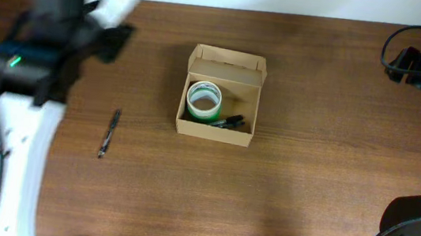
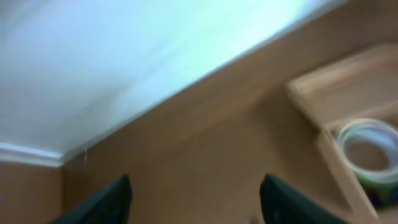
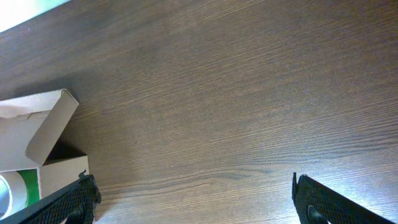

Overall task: Pack container
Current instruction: 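Move the left gripper to the grey pen and grasp it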

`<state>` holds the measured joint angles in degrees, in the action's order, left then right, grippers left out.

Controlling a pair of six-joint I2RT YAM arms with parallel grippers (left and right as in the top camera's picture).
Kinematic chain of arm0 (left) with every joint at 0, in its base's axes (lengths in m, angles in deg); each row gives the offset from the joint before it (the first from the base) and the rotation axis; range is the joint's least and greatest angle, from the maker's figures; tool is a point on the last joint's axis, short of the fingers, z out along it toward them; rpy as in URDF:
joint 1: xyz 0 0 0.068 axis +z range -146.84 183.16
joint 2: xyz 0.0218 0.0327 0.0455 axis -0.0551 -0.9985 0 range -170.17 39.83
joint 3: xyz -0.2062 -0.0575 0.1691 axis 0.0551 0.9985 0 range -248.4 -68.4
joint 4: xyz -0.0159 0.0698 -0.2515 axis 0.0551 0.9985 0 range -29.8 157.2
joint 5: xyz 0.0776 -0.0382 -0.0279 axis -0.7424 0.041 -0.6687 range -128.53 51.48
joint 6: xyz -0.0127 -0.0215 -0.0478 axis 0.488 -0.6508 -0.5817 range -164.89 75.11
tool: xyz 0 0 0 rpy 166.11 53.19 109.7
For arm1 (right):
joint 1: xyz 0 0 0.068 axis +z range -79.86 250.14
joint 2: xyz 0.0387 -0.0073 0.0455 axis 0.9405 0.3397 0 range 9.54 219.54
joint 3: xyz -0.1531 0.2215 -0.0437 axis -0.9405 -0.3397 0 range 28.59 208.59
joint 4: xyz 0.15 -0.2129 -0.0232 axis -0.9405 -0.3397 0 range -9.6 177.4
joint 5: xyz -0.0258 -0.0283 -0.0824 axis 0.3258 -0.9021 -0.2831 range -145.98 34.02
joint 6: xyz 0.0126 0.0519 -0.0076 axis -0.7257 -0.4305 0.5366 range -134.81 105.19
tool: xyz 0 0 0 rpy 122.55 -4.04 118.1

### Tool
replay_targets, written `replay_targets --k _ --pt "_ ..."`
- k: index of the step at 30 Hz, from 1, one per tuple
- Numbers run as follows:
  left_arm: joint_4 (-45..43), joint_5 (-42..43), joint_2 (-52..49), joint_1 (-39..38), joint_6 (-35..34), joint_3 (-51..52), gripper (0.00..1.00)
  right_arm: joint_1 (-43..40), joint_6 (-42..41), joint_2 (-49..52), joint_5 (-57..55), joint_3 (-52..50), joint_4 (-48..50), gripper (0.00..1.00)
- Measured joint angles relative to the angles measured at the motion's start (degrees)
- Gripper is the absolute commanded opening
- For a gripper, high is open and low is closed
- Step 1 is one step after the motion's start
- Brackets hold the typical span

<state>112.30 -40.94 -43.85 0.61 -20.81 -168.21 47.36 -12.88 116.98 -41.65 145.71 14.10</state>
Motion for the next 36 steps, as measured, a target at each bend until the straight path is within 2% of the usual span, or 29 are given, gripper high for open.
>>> replay_targets --k 4,8,12,14,18,22,29,36 --pt "-5.0 0.5 4.0 6.4 -8.8 16.4 0.65 0.0 0.0 0.0 0.0 0.0 0.0 0.99" --pt "-5.0 0.7 0.1 8.5 -13.9 28.0 0.68 0.0 0.0 0.0 0.0 0.0 0.0 0.99" --pt "-4.7 1.6 -7.2 8.6 -16.0 30.4 0.68 0.0 0.0 0.0 0.0 0.0 0.0 0.99" --pt "-4.8 1.9 -10.5 8.6 -16.1 30.4 0.64 0.0 0.0 0.0 0.0 0.0 0.0 0.99" --pt "-4.2 2.1 -16.6 8.6 -13.0 30.4 0.63 0.0 0.0 0.0 0.0 0.0 0.0 0.99" --pt "-3.7 2.2 -21.2 8.6 -8.3 30.4 0.59 0.0 0.0 0.0 0.0 0.0 0.0 0.99" --pt "-5.2 1.3 -22.9 9.2 -0.5 30.4 0.59 0.0 0.0 0.0 0.0 0.0 0.0 0.99" --pt "-5.5 1.0 -26.3 9.5 3.3 30.4 0.60 0.0 0.0 0.0 0.0 0.0 0.0 0.99"
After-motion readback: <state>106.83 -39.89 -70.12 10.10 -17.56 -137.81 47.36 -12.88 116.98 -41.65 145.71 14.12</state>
